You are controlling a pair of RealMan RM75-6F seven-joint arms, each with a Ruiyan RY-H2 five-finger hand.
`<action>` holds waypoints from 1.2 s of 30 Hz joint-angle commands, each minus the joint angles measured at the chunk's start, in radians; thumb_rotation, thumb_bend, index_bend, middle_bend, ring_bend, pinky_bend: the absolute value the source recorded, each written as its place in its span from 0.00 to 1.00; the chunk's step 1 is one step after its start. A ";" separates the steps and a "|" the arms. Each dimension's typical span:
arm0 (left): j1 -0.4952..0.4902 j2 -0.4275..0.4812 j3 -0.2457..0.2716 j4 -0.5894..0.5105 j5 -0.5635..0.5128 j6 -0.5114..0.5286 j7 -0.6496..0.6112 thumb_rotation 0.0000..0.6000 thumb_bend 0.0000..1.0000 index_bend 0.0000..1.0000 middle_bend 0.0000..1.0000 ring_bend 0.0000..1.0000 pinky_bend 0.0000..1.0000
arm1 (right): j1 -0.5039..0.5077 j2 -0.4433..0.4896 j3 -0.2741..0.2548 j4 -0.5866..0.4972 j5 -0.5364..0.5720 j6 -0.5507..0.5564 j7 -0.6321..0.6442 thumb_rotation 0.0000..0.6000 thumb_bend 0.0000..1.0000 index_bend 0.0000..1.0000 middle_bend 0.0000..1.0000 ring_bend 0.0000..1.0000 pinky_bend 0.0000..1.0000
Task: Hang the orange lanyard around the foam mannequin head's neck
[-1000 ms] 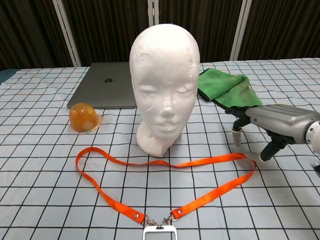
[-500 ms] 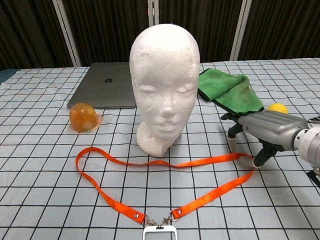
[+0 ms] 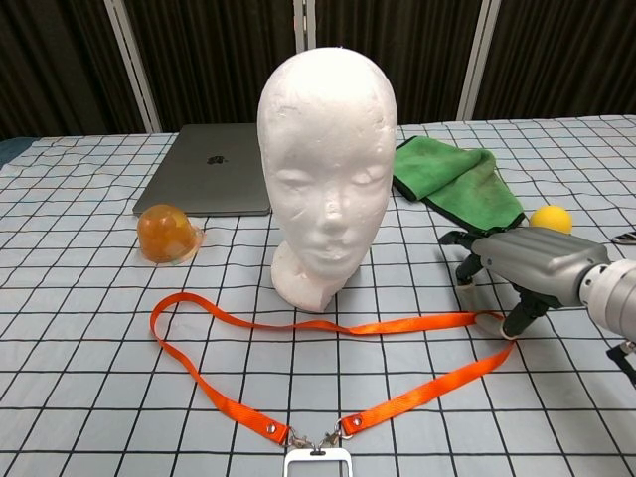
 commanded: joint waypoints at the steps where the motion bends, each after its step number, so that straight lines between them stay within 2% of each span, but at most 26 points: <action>1: -0.002 -0.003 0.000 0.003 -0.002 -0.002 0.001 1.00 0.00 0.00 0.00 0.00 0.00 | -0.001 0.000 -0.002 0.002 -0.008 0.003 0.013 1.00 0.40 0.65 0.02 0.00 0.00; 6: -0.016 -0.021 0.006 0.012 -0.001 -0.026 0.013 1.00 0.00 0.00 0.00 0.00 0.00 | -0.008 0.014 -0.008 -0.013 -0.029 0.004 0.054 1.00 0.40 0.70 0.05 0.00 0.00; 10: -0.052 -0.052 -0.009 0.023 -0.005 -0.067 0.011 1.00 0.00 0.02 0.00 0.00 0.00 | -0.021 0.045 -0.018 -0.041 -0.059 0.005 0.111 1.00 0.40 0.70 0.06 0.00 0.00; 12: -0.077 -0.071 -0.020 0.034 -0.006 -0.095 0.008 1.00 0.02 0.14 0.00 0.00 0.00 | -0.026 0.063 -0.026 -0.056 -0.077 0.006 0.133 1.00 0.40 0.70 0.06 0.00 0.00; 13: -0.091 -0.080 -0.026 0.041 -0.003 -0.109 0.011 1.00 0.03 0.15 0.00 0.00 0.00 | -0.028 0.070 -0.028 -0.062 -0.085 0.008 0.140 1.00 0.40 0.70 0.06 0.00 0.00; 15: -0.135 -0.114 -0.040 0.070 0.016 -0.143 0.032 1.00 0.15 0.29 0.00 0.00 0.00 | -0.034 0.091 -0.037 -0.080 -0.110 0.015 0.157 1.00 0.40 0.70 0.06 0.00 0.00; 17: -0.170 -0.148 -0.048 0.096 0.041 -0.166 0.048 1.00 0.22 0.35 0.00 0.00 0.00 | -0.037 0.104 -0.042 -0.091 -0.126 0.021 0.170 1.00 0.40 0.70 0.07 0.00 0.00; 24: -0.290 -0.257 -0.077 0.159 0.031 -0.285 0.108 1.00 0.30 0.37 0.00 0.00 0.00 | -0.046 0.125 -0.052 -0.114 -0.155 0.027 0.202 1.00 0.40 0.71 0.07 0.00 0.00; 27: -0.333 -0.317 -0.086 0.193 0.003 -0.329 0.145 1.00 0.30 0.37 0.00 0.00 0.00 | -0.047 0.130 -0.055 -0.117 -0.162 0.028 0.203 1.00 0.40 0.71 0.07 0.00 0.00; 32: -0.384 -0.407 -0.096 0.266 -0.045 -0.380 0.189 1.00 0.30 0.37 0.00 0.00 0.00 | -0.049 0.134 -0.056 -0.122 -0.163 0.029 0.204 1.00 0.40 0.71 0.07 0.00 0.00; 36: -0.409 -0.478 -0.098 0.336 -0.076 -0.397 0.197 1.00 0.34 0.42 0.00 0.00 0.00 | -0.051 0.137 -0.059 -0.121 -0.159 0.025 0.205 1.00 0.40 0.71 0.07 0.00 0.00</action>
